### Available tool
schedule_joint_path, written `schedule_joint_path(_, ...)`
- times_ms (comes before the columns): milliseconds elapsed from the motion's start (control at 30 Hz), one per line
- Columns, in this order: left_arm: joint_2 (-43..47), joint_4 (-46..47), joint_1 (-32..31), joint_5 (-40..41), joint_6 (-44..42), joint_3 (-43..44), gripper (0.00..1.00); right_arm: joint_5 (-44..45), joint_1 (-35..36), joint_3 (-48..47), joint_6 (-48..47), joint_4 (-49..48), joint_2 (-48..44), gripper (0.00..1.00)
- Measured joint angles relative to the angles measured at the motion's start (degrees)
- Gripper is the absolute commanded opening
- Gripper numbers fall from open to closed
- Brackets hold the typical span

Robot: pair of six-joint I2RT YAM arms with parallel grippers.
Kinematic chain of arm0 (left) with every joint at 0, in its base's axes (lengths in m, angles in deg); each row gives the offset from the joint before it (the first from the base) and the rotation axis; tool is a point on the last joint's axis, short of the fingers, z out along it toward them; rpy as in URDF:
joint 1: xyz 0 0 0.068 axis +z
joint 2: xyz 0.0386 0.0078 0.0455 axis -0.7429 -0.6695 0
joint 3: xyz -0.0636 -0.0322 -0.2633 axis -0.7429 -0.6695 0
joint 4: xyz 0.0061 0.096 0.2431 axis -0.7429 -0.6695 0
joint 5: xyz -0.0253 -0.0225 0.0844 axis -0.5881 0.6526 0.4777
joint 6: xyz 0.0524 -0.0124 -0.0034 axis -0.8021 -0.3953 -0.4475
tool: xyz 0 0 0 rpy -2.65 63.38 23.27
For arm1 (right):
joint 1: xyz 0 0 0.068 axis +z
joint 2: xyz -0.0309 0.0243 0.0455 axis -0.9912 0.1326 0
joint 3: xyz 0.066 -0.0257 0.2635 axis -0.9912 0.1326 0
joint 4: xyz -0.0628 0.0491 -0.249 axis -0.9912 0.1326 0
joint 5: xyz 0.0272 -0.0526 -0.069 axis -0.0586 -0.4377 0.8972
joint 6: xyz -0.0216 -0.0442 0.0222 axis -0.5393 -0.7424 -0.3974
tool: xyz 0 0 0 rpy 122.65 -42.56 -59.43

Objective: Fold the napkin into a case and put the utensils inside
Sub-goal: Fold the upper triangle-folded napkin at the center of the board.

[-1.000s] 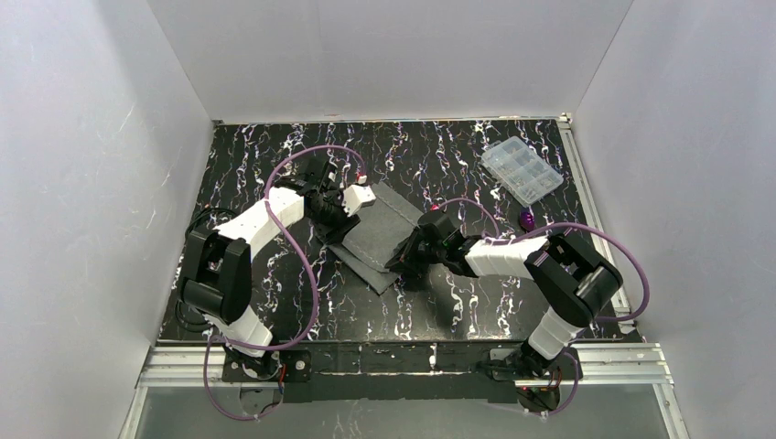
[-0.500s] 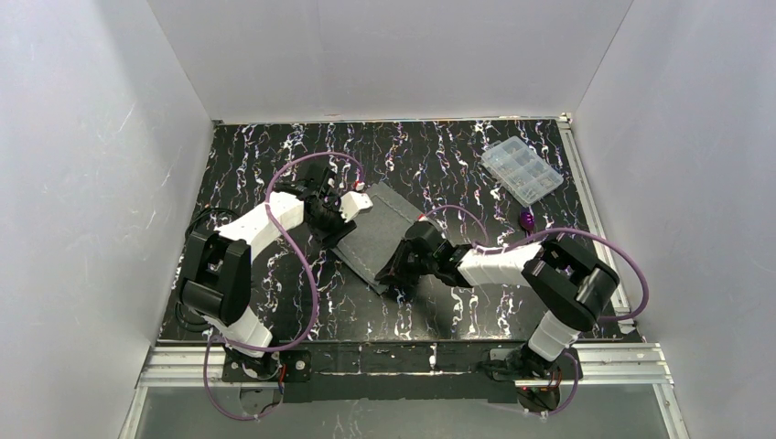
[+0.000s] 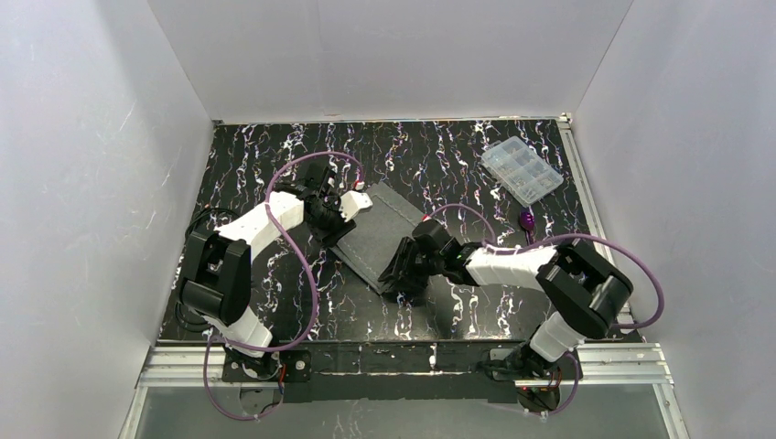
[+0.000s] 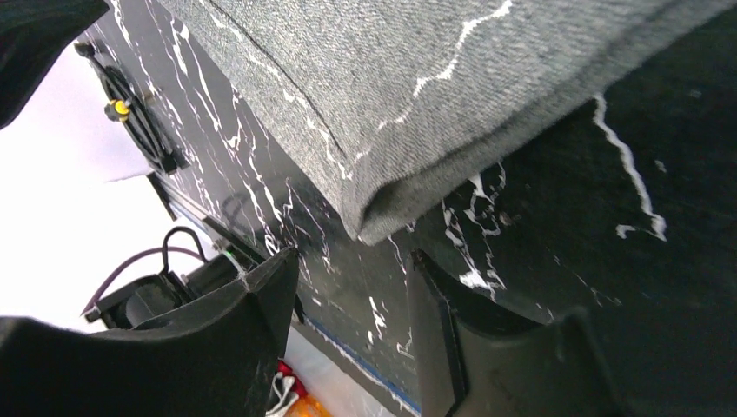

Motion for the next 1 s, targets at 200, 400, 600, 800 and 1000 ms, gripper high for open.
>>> schedule_joint_path(200,0.0,-0.2,0.0,0.1,0.0,0.0,0.42,-5.2,-7.8,-0.5,-6.3,8.6,-6.5,0.51)
schedule_joint_path(400,0.2,-4.0,0.0,-1.6,0.4,2.4,0.42,-7.7,-18.9,-13.1,-16.0,17.1,-6.3,0.37)
schedule_joint_path(600,1.9,-6.4,0.0,-4.6,1.3,6.8,0.41,-10.8,-23.0,-21.6,-22.2,16.9,4.7,0.26)
schedule_joint_path(800,1.7,-5.7,0.0,-4.5,1.3,6.2,0.41,-13.2,-25.0,-18.6,-25.1,18.3,8.8,0.22)
schedule_joint_path(1000,-0.8,-2.7,0.0,-2.8,0.6,4.1,0.4,-14.8,-29.7,-15.0,-26.8,18.0,10.7,0.2)
